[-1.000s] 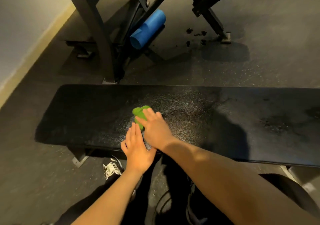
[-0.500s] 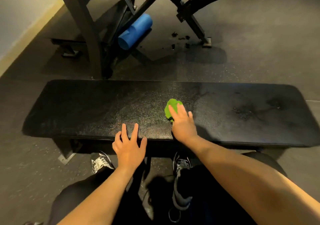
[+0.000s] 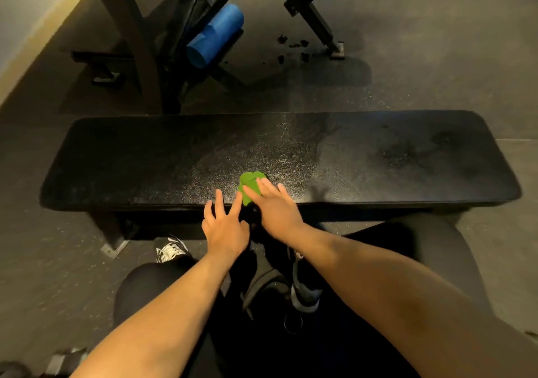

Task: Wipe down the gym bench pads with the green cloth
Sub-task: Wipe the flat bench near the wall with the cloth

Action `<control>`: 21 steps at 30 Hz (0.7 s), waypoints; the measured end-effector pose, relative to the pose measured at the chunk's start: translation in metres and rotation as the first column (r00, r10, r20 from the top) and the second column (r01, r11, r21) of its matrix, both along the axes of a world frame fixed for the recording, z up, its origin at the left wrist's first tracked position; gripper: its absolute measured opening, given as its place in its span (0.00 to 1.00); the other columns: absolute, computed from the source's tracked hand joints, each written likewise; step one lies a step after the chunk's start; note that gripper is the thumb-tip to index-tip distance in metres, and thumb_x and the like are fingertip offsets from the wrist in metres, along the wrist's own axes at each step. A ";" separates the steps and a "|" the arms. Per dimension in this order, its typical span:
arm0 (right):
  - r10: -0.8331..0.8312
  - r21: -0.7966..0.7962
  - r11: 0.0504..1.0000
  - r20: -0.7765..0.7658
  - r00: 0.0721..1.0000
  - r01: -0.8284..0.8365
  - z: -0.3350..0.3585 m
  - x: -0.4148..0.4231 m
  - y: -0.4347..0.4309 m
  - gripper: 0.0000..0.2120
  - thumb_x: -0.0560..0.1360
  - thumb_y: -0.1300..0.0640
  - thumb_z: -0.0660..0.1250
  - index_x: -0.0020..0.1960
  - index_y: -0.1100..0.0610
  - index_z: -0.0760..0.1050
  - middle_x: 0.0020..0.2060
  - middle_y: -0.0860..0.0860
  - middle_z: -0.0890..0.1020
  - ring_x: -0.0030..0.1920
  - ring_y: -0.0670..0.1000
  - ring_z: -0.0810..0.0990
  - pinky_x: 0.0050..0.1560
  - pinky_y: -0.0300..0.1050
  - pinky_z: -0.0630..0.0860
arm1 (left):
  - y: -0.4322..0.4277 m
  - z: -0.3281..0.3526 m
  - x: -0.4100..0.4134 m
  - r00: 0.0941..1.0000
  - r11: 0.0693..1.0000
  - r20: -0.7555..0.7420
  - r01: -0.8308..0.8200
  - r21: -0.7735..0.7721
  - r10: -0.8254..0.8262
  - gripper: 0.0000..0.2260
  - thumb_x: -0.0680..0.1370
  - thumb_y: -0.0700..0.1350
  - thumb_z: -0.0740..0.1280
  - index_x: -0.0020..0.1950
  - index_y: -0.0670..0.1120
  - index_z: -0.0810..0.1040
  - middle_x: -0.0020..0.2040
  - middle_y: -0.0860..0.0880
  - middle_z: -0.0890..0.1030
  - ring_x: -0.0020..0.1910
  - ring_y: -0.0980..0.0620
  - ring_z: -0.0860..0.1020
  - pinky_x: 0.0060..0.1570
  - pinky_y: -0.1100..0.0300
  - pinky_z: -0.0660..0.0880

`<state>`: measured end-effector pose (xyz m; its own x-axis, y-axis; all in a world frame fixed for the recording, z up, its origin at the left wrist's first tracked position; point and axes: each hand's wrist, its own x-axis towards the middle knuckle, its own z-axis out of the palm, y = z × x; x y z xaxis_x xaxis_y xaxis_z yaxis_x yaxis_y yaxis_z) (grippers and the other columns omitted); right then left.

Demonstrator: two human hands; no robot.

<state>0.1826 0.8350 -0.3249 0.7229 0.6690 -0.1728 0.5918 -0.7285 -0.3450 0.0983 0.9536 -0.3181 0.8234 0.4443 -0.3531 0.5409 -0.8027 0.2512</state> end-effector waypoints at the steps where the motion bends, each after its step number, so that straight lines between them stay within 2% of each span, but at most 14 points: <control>1: 0.003 -0.007 1.000 0.035 0.999 -0.003 -0.002 0.005 -0.013 0.37 0.78 0.64 0.60 0.80 0.43 0.50 0.80 0.53 0.50 0.80 0.51 0.45 0.79 0.56 0.44 | -0.003 0.002 0.001 1.000 1.000 0.003 0.025 0.011 -0.025 0.32 0.81 0.50 0.62 0.81 0.61 0.51 0.82 0.48 0.42 0.79 0.41 0.45 0.75 0.44 0.53; 3: -0.074 0.035 0.997 0.067 0.995 0.071 -0.005 0.009 -0.038 0.32 0.80 0.62 0.60 0.79 0.43 0.55 0.80 0.53 0.56 0.80 0.51 0.49 0.78 0.60 0.47 | -0.008 0.005 0.002 0.998 0.998 0.010 0.067 0.007 -0.067 0.32 0.81 0.49 0.63 0.81 0.60 0.52 0.82 0.48 0.44 0.79 0.40 0.46 0.75 0.44 0.55; 6: -0.185 0.014 0.983 0.113 0.976 0.184 -0.006 0.014 -0.077 0.32 0.77 0.56 0.69 0.77 0.43 0.62 0.76 0.52 0.65 0.78 0.53 0.58 0.75 0.62 0.51 | -0.012 0.007 0.003 0.997 0.997 -0.029 0.066 -0.035 -0.067 0.32 0.81 0.49 0.63 0.81 0.60 0.50 0.83 0.48 0.43 0.79 0.39 0.44 0.75 0.43 0.57; 9: -0.273 -0.006 0.960 0.192 0.943 0.279 -0.004 0.020 -0.105 0.33 0.71 0.50 0.75 0.73 0.46 0.69 0.68 0.54 0.73 0.69 0.58 0.68 0.72 0.60 0.57 | -0.015 0.012 0.003 0.994 0.995 -0.068 0.085 -0.057 -0.089 0.33 0.81 0.50 0.62 0.81 0.60 0.48 0.82 0.47 0.41 0.80 0.39 0.42 0.75 0.43 0.56; 11: -0.302 -0.014 0.950 0.215 0.929 0.312 -0.003 0.020 -0.108 0.32 0.69 0.48 0.76 0.71 0.48 0.70 0.62 0.53 0.76 0.63 0.58 0.71 0.67 0.56 0.64 | -0.017 0.015 0.007 0.991 0.993 -0.088 0.100 -0.064 -0.106 0.33 0.81 0.50 0.63 0.82 0.59 0.49 0.82 0.46 0.41 0.80 0.39 0.42 0.76 0.44 0.53; 14: -0.284 0.025 0.958 0.223 0.932 0.286 0.000 0.014 -0.087 0.30 0.66 0.49 0.78 0.65 0.51 0.74 0.55 0.53 0.77 0.52 0.57 0.73 0.52 0.52 0.70 | -0.019 0.015 0.009 0.992 0.991 -0.054 0.106 -0.084 -0.110 0.32 0.80 0.49 0.63 0.82 0.55 0.53 0.82 0.41 0.44 0.80 0.40 0.44 0.77 0.47 0.50; 16: -0.204 0.054 0.979 0.255 0.945 0.196 0.000 0.007 -0.059 0.28 0.66 0.53 0.78 0.64 0.51 0.74 0.54 0.52 0.77 0.51 0.56 0.74 0.48 0.51 0.70 | -0.016 0.010 0.008 0.993 0.988 0.050 0.107 -0.108 -0.102 0.31 0.79 0.45 0.65 0.81 0.52 0.58 0.81 0.38 0.48 0.80 0.39 0.46 0.78 0.47 0.49; 19: -0.133 0.040 0.991 0.266 0.955 0.127 -0.004 0.000 -0.016 0.23 0.76 0.56 0.67 0.69 0.49 0.68 0.61 0.53 0.74 0.58 0.58 0.71 0.55 0.52 0.67 | -0.013 -0.003 0.009 0.980 0.986 0.176 0.116 -0.122 -0.093 0.29 0.77 0.38 0.65 0.79 0.46 0.63 0.81 0.37 0.51 0.80 0.38 0.48 0.79 0.49 0.47; 21: -0.151 -0.005 0.988 0.242 0.958 0.157 -0.008 0.000 -0.007 0.22 0.78 0.55 0.61 0.72 0.46 0.64 0.64 0.55 0.70 0.61 0.59 0.68 0.62 0.57 0.63 | -0.016 -0.005 0.013 0.965 0.982 0.228 0.160 -0.103 -0.133 0.29 0.76 0.34 0.64 0.77 0.41 0.64 0.80 0.37 0.54 0.80 0.38 0.49 0.79 0.51 0.44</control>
